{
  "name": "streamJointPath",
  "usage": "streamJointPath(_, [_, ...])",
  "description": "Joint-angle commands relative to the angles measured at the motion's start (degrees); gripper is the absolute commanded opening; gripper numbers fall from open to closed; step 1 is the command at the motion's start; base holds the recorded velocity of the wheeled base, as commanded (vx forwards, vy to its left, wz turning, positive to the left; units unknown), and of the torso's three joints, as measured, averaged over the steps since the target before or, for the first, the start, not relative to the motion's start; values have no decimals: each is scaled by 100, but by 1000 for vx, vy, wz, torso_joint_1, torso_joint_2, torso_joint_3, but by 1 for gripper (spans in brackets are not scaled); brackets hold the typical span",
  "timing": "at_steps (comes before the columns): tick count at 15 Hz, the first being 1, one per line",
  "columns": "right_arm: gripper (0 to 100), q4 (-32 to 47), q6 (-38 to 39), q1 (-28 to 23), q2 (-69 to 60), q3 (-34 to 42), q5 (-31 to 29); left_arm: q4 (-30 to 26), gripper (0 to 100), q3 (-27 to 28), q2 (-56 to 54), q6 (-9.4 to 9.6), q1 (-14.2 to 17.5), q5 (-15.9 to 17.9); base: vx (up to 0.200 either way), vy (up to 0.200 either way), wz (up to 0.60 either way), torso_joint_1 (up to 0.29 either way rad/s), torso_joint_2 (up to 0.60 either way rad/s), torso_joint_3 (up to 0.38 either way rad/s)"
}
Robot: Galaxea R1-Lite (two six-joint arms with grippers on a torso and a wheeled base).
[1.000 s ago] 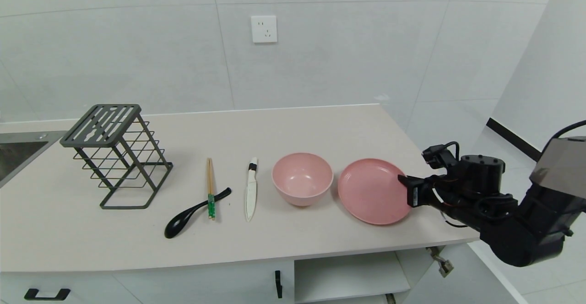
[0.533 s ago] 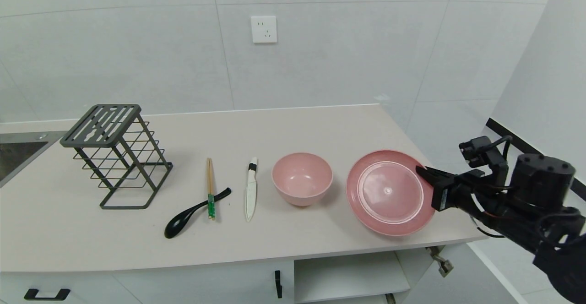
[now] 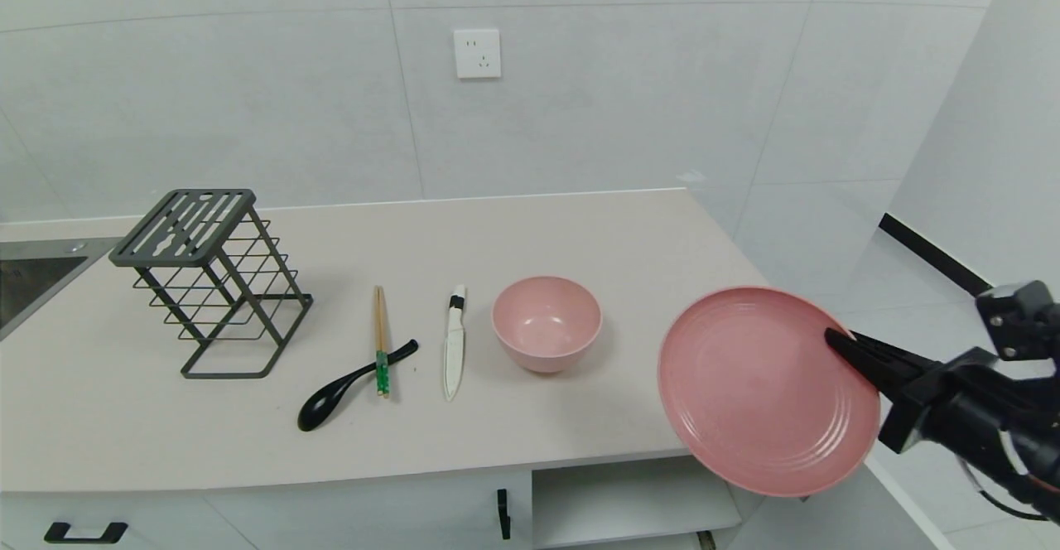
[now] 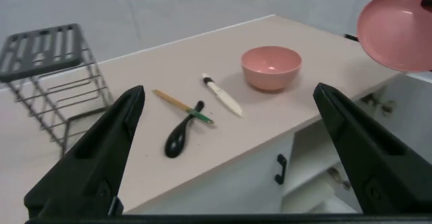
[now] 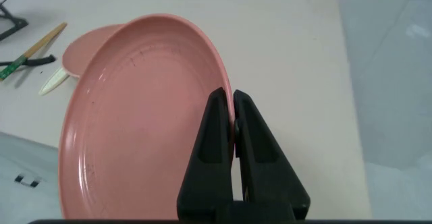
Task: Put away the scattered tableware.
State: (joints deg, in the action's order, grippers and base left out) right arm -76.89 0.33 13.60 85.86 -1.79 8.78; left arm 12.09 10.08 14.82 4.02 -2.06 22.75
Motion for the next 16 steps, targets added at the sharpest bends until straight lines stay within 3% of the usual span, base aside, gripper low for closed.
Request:
streamJointPath(1, [0,-2,108,-411,-922,179,10,135,100,275,1313,-42,-480,336,0,0,0,0,0,0])
streamJointPath(3, [0,25,46,-332,-957,179,10,443,100,293,2068,-103,-664,520,0,0,0,0,0,0])
streamJointPath(9, [0,25,-15,-174,-1071,179,10,2113,100,372,4081,-156,-673,1434,0,0,0,0,0,0])
streamJointPath(10, [0,25,-15,-165,-1106,179,19,2508,100,416,4556,-139,-682,1865,0,0,0,0,0,0])
streamJointPath(12, [0,25,-15,-174,-1159,179,19,3106,100,468,5171,-139,-708,2164,0,0,0,0,0,0])
streamJointPath(13, [0,33,-15,-174,-1229,179,10,3713,100,495,5698,-183,-761,2296,0,0,0,0,0,0])
streamJointPath(16, [0,42,-15,-183,-1300,179,10,4618,100,600,6665,-227,-945,2296,0,0,0,0,0,0])
